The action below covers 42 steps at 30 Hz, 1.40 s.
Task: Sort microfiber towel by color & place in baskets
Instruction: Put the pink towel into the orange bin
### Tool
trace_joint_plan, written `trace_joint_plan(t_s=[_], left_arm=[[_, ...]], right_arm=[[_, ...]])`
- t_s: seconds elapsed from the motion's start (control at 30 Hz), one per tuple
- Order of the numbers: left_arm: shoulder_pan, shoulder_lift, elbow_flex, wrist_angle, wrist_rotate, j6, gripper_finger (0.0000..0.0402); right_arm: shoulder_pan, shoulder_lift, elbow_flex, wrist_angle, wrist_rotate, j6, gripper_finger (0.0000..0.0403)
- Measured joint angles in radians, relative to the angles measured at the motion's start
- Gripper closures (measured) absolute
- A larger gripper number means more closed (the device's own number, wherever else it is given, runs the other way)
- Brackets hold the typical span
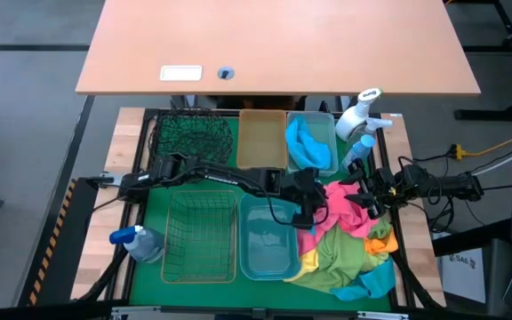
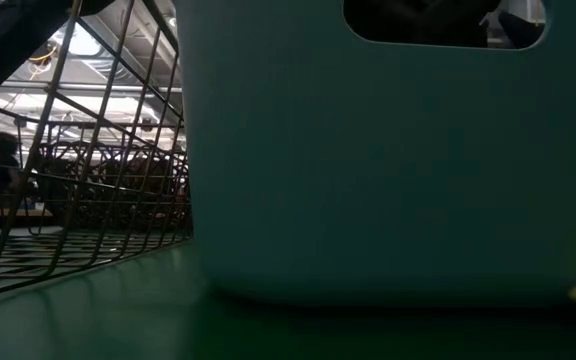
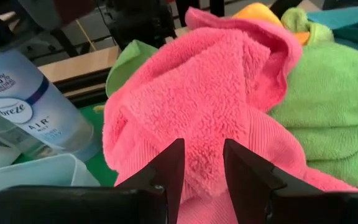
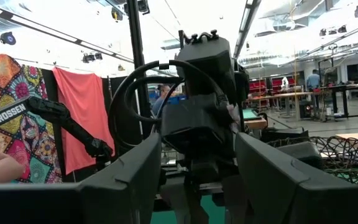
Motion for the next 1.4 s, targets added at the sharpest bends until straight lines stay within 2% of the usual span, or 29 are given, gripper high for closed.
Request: trace_joint_plan(t_s=[0.67, 0.77, 0.93, 1.13, 1.4], left_arm=[[0.005, 0.096, 0.0, 0.128, 0.006, 0.006, 0.0297], [0.007, 0.092, 0.0, 0.135, -0.033, 0.006, 0.0318], [0.008, 0.083, 0.0, 0.136, -0.04, 0.004, 0.039], [0.008, 0.06, 0.0, 0.119, -0.039, 0.004, 0.04], [0.013, -0.058, 0.0, 0.049, -0.038, 0.071, 0.0401]], right_arm=[[0.001, 0.0, 0.0, -0.004, 0.0, 0.0, 0.0198], [0.001, 0.0, 0.0, -0.001, 0.0, 0.0, 0.0198], [0.001, 0.0, 0.0, 0.001, 0.0, 0.0, 0.0198], [0.001, 0.0, 0.0, 0.007, 0.0, 0.0, 0.0198], [0.0, 0.0, 0.0, 0.015, 0.0, 0.0, 0.0198]])
